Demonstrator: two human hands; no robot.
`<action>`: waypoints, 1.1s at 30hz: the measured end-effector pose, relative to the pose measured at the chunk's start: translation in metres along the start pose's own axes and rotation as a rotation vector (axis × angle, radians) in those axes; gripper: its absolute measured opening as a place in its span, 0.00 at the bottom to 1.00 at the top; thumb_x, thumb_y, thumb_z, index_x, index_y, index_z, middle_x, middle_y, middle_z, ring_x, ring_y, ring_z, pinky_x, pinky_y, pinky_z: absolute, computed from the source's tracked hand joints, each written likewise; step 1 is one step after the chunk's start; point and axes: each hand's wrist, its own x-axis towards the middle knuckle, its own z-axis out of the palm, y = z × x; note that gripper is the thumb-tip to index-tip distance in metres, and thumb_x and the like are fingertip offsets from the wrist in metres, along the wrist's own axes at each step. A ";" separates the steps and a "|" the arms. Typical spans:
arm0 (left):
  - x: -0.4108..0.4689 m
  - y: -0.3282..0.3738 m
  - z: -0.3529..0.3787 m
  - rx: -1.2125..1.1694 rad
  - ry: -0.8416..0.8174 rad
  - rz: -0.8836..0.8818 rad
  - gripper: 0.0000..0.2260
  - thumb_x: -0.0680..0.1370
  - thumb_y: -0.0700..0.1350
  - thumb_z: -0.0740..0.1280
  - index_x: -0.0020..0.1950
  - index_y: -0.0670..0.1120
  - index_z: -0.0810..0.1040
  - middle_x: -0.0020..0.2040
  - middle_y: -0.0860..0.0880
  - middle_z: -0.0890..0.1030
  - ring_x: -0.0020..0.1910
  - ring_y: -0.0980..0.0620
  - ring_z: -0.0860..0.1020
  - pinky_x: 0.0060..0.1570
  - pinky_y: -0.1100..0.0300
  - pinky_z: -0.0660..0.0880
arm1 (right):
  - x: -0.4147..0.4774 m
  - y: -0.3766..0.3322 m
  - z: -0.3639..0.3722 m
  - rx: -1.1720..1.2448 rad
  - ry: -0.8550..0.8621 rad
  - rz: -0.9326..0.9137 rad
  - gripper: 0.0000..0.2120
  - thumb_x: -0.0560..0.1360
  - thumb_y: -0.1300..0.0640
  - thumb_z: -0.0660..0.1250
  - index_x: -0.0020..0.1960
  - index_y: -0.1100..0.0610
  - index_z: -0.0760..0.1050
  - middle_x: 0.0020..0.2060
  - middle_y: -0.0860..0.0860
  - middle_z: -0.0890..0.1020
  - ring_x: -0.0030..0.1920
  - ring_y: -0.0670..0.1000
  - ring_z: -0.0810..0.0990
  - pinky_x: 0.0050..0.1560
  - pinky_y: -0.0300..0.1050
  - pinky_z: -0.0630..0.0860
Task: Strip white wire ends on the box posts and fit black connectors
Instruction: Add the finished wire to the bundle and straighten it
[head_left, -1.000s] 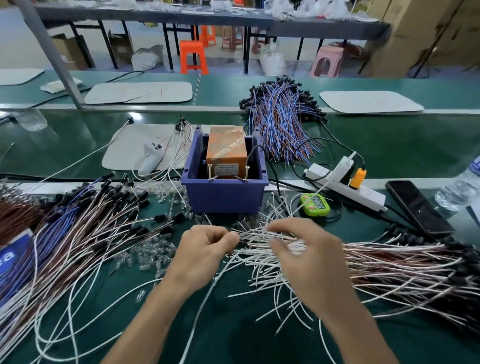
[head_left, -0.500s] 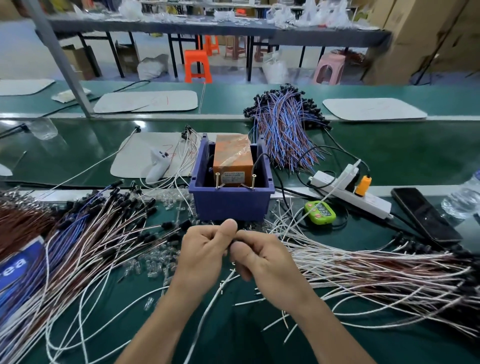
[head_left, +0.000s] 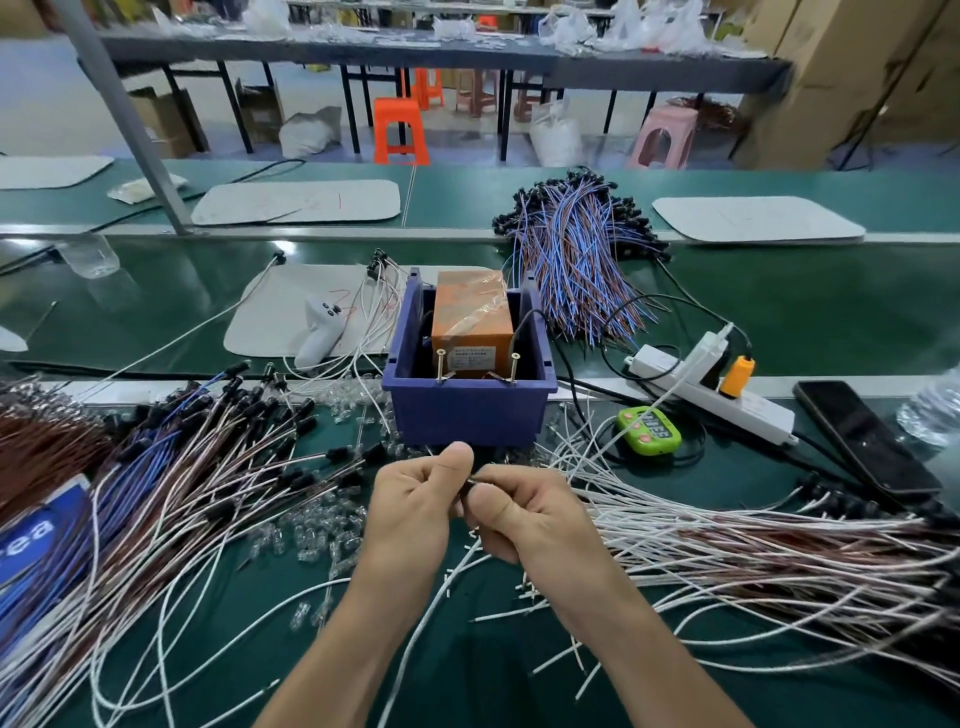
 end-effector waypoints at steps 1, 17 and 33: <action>0.001 0.002 0.002 -0.096 -0.018 -0.049 0.22 0.71 0.56 0.74 0.25 0.47 0.71 0.24 0.49 0.68 0.25 0.54 0.66 0.27 0.62 0.67 | 0.000 -0.001 0.002 0.029 0.005 -0.017 0.18 0.80 0.48 0.67 0.44 0.64 0.78 0.32 0.57 0.66 0.30 0.49 0.60 0.29 0.38 0.59; 0.003 -0.015 -0.009 0.032 0.022 -0.048 0.25 0.78 0.52 0.70 0.23 0.49 0.68 0.25 0.51 0.67 0.26 0.54 0.64 0.28 0.63 0.66 | 0.005 0.010 0.001 -0.174 0.002 -0.037 0.15 0.81 0.52 0.65 0.43 0.62 0.77 0.28 0.46 0.67 0.29 0.46 0.62 0.30 0.38 0.61; 0.006 -0.017 -0.022 0.311 -0.003 0.048 0.28 0.73 0.61 0.66 0.27 0.40 0.65 0.27 0.47 0.64 0.29 0.50 0.60 0.30 0.56 0.58 | 0.003 0.007 0.001 -0.220 -0.026 0.017 0.12 0.80 0.52 0.66 0.39 0.52 0.78 0.28 0.43 0.68 0.30 0.45 0.64 0.31 0.37 0.62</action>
